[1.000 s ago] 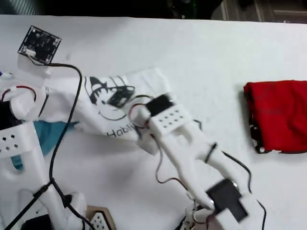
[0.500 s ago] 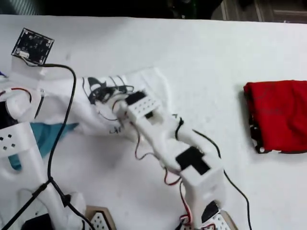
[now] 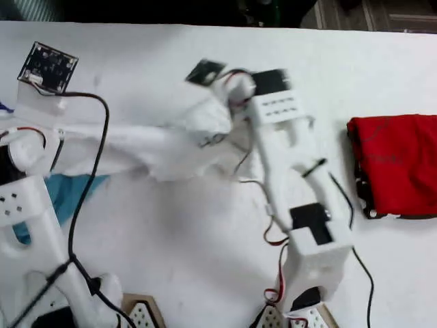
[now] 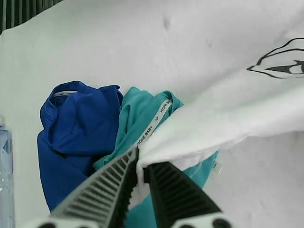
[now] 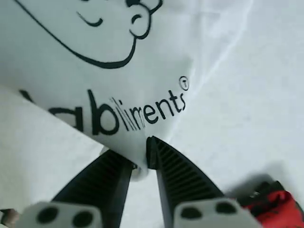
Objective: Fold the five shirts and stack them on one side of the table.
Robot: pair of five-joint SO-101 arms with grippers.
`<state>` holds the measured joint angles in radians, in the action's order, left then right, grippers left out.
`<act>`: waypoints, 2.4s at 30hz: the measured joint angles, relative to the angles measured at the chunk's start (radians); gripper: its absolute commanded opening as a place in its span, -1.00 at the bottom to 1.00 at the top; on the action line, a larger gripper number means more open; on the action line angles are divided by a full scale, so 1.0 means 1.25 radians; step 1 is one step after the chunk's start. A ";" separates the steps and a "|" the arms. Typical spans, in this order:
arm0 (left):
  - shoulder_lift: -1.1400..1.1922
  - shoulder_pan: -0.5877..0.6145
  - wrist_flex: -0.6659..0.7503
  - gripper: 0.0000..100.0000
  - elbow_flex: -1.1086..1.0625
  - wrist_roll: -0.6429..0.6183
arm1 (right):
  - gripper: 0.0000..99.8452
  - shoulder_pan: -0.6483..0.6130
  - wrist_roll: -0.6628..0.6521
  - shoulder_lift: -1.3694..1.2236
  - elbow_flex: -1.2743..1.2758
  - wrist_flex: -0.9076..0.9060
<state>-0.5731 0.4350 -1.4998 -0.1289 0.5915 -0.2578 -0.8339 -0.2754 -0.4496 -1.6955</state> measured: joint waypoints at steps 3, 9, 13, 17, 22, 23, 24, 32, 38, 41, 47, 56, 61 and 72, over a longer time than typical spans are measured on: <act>-0.063 -0.032 -0.037 -0.95 0.006 0.000 | -0.96 0.056 -0.115 0.023 -0.015 -0.011; -0.133 -0.119 -0.091 -0.95 -0.018 0.022 | -0.96 0.058 -0.241 -0.020 -0.016 -0.011; -0.135 -0.136 -0.091 -0.95 -0.075 0.045 | -0.93 -0.009 -0.243 -0.117 -0.016 0.069; -0.136 -0.142 -0.082 -0.95 -0.177 0.047 | -0.52 -0.069 -0.135 -0.230 -0.049 0.195; -0.135 -0.115 0.009 -0.95 -0.338 0.047 | -0.26 -0.098 0.104 -0.365 -0.217 0.176; -0.135 -0.102 0.033 -0.95 -0.365 0.047 | -0.26 -0.096 0.147 -0.387 -0.265 0.149; -0.135 -0.086 0.058 -0.95 -0.387 0.043 | -0.26 -0.093 0.174 -0.405 -0.315 0.115; -0.135 -0.006 0.176 -0.95 -0.468 -0.044 | -0.27 -0.093 0.217 -0.384 -0.484 -0.021; -0.135 -0.004 0.180 -0.95 -0.468 -0.059 | -0.47 -0.117 0.217 -0.164 -0.285 -0.025; -0.135 -0.004 0.180 -0.95 -0.468 -0.059 | -0.48 -0.164 0.217 -0.020 -0.108 -0.025; -0.135 -0.004 0.180 -0.95 -0.468 -0.059 | -0.17 -0.295 0.243 0.198 0.264 -0.005; -0.135 -0.004 0.180 -0.95 -0.468 -0.059 | 0.00 -0.441 0.382 0.196 0.508 0.177; -0.135 -0.004 0.180 -0.95 -0.468 -0.059 | 0.00 -0.447 0.447 0.103 0.508 0.287; -0.135 0.000 0.180 -0.95 -0.468 -0.059 | -0.63 -0.357 0.460 -0.031 0.508 0.401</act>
<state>-0.7419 0.4350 -1.2743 -0.7135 0.5178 -0.7043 -0.2585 -0.3138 0.1857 -1.1937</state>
